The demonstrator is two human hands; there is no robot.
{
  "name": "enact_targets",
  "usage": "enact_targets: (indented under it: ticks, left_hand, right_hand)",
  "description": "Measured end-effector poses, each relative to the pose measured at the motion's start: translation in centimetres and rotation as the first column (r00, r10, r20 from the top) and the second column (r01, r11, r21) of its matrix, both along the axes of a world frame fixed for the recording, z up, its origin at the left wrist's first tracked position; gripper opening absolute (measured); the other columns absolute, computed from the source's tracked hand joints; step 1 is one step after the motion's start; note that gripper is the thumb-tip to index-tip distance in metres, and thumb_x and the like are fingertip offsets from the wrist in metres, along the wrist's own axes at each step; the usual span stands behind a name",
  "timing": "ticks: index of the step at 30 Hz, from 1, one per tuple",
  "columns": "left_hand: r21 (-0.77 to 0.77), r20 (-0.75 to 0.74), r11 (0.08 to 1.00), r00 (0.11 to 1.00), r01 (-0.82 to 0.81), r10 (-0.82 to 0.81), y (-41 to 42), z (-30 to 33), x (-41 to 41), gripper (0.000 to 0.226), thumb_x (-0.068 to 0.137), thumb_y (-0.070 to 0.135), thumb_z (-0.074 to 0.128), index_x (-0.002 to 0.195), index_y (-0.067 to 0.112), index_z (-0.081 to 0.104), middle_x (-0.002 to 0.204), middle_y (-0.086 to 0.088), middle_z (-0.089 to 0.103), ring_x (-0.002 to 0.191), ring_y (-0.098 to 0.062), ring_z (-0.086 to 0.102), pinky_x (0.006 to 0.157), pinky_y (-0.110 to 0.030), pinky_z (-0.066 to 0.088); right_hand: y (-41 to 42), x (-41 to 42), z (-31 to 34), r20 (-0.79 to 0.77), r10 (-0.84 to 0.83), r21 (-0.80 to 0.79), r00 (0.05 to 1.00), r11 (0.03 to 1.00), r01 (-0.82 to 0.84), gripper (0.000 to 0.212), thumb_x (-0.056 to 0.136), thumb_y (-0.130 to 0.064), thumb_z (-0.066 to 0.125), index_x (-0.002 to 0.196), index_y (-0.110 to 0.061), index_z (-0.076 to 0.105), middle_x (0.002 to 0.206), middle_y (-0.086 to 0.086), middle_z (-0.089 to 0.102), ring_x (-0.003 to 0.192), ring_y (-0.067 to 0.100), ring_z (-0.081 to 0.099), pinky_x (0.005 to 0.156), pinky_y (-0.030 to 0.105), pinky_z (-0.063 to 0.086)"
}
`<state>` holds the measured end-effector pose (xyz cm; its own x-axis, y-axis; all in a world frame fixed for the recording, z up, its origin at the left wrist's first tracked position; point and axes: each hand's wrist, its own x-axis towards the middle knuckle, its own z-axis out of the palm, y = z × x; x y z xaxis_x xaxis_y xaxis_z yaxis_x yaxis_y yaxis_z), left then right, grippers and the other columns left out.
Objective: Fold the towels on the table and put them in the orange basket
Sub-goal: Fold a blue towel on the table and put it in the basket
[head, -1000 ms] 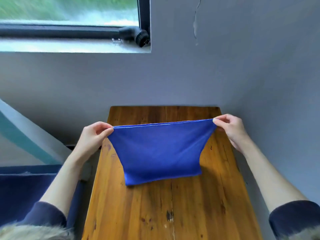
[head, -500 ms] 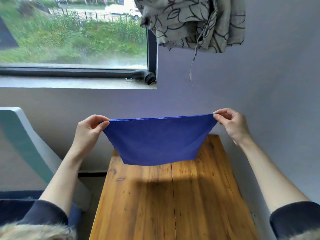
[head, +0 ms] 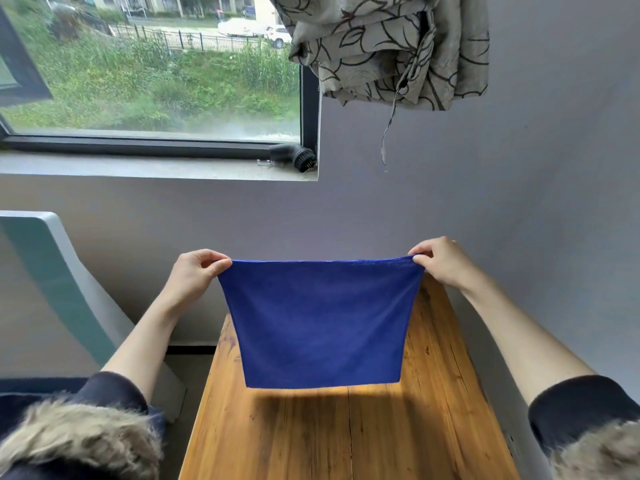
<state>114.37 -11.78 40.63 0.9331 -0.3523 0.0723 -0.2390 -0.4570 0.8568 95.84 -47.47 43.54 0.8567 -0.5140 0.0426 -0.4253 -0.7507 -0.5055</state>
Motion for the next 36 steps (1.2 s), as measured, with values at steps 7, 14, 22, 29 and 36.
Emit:
enact_targets:
  ticks: [7, 14, 22, 29, 36]
  left_hand:
    - [-0.197, 0.074, 0.979, 0.995, -0.046, 0.062, -1.8, 2.9, 0.8, 0.005, 0.087, 0.014, 0.063, 0.089, 0.011, 0.068, 0.080, 0.002, 0.065, 0.069, 0.000, 0.057, 0.061, -0.002, 0.043]
    - [-0.182, 0.032, 0.981, 0.998, 0.065, -0.060, -0.2, 0.9, -1.4, 0.007, 0.086, 0.006, 0.063, 0.087, 0.011, 0.068, 0.080, 0.003, 0.067, 0.064, 0.009, 0.059, 0.067, -0.004, 0.045]
    - [0.161, -0.321, 0.953, 0.927, 0.256, -0.194, 3.7, -10.0, -7.7, 0.007, 0.085, 0.001, 0.063, 0.084, 0.002, 0.070, 0.078, -0.009, 0.067, 0.071, -0.014, 0.057, 0.064, -0.014, 0.044]
    - [0.190, -0.639, 0.914, 0.752, 0.359, -0.162, 6.9, -17.0, -13.1, 0.011, 0.089, 0.013, 0.061, 0.084, 0.012, 0.071, 0.084, -0.003, 0.072, 0.082, -0.014, 0.065, 0.074, -0.022, 0.052]
    - [0.137, -0.646, 0.956, 0.755, 0.258, -0.112, 5.9, -17.8, -12.4, 0.012, 0.091, 0.016, 0.059, 0.086, 0.013, 0.069, 0.086, -0.002, 0.070, 0.082, -0.013, 0.064, 0.065, -0.019, 0.052]
  right_hand:
    - [0.0, 0.9, 2.4, 0.356, -0.081, -0.122, 0.931, 0.984, 0.133, 0.016, 0.090, -0.003, 0.050, 0.095, 0.000, 0.065, 0.103, 0.017, 0.063, 0.095, 0.031, 0.057, 0.078, 0.024, 0.036]
    - [0.9, -1.9, -1.1, 0.412, -0.186, 0.109, 0.892, 0.982, 0.154, 0.013, 0.091, -0.006, 0.052, 0.096, -0.005, 0.064, 0.094, 0.008, 0.066, 0.086, 0.019, 0.057, 0.079, 0.025, 0.041]
    - [3.4, -10.1, -11.9, -0.088, -0.022, 0.240, 0.996, 0.970, 0.042, 0.009, 0.087, -0.007, 0.060, 0.085, -0.013, 0.066, 0.085, 0.003, 0.066, 0.081, 0.018, 0.059, 0.076, 0.029, 0.043]
    - [6.1, -16.4, -18.2, -0.385, -0.039, 0.520, 0.922, 0.816, 0.252, 0.008, 0.090, -0.006, 0.058, 0.087, -0.008, 0.065, 0.087, 0.008, 0.066, 0.079, 0.015, 0.061, 0.071, 0.023, 0.052]
    - [6.3, -15.5, -19.9, -0.343, -0.207, 0.665, 0.916, 0.636, 0.392, 0.015, 0.093, -0.005, 0.052, 0.100, 0.004, 0.062, 0.098, 0.015, 0.062, 0.089, 0.021, 0.058, 0.081, 0.034, 0.050]
